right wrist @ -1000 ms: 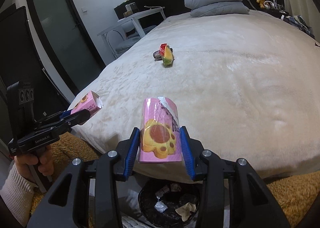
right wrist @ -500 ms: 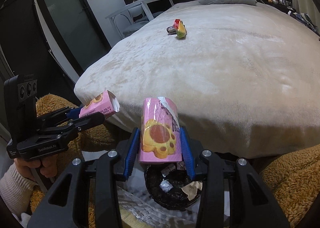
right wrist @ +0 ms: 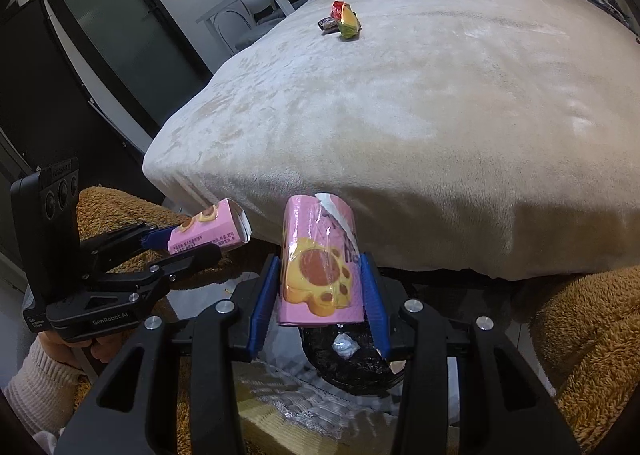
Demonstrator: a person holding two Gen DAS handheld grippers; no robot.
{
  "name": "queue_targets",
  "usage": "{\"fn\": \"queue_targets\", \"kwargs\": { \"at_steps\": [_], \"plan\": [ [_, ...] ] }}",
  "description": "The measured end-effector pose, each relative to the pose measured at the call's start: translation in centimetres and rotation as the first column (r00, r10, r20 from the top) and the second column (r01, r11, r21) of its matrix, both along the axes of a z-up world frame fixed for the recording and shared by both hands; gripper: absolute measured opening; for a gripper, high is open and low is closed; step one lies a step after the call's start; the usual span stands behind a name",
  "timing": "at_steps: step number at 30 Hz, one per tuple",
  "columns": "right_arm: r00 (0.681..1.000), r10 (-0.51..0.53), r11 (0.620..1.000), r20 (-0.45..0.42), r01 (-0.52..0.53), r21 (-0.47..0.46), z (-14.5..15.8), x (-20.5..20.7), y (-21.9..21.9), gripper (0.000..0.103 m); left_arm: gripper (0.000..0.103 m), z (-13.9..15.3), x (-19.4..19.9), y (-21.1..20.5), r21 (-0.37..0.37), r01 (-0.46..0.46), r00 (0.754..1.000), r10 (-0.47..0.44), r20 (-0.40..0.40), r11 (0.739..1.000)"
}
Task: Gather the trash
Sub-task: 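Carry both pink biscuit packs down toward the black bin, then open both tools over the bin, dropping the pink biscuit packs, then raise both tools over the bed toward the red chip bag and brown wrapper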
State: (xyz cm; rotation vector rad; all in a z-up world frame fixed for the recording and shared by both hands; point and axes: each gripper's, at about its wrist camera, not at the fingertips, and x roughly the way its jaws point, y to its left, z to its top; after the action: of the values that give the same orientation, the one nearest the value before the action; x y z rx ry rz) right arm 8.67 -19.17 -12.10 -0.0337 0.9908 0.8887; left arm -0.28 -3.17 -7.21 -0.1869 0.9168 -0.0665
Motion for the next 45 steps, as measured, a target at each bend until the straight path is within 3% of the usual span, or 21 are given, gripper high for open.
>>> {"fn": "queue_targets", "kwargs": {
  "at_steps": [14, 27, 41, 45],
  "plan": [
    [0.978, -0.025, 0.996, -0.207, 0.007, -0.085, -4.0, 1.8, 0.9, 0.042, 0.048, -3.6, 2.2, -0.2, -0.035, 0.005, 0.981, -0.012, -0.191, 0.999],
    [0.936, -0.075, 0.977, -0.344, 0.000, -0.215, -8.2, 3.2, 2.6, 0.042, 0.047, -8.3, 4.9, -1.3, -0.054, 0.033, 0.908, -0.052, -0.416, 0.998],
    [0.931, -0.082, 0.972, -0.355, -0.004, -0.235, -8.7, 3.1, 3.0, 0.043, 0.047, -7.8, 4.5, -0.8, -0.060, 0.012, 0.917, -0.036, -0.398, 0.998],
    [0.935, -0.090, 0.974, -0.343, 0.011, -0.225, -8.5, 3.3, 2.7, 0.058, 0.048, -7.4, 4.3, -0.5, -0.052, 0.005, 0.922, -0.025, -0.386, 0.999]
  ]
}}
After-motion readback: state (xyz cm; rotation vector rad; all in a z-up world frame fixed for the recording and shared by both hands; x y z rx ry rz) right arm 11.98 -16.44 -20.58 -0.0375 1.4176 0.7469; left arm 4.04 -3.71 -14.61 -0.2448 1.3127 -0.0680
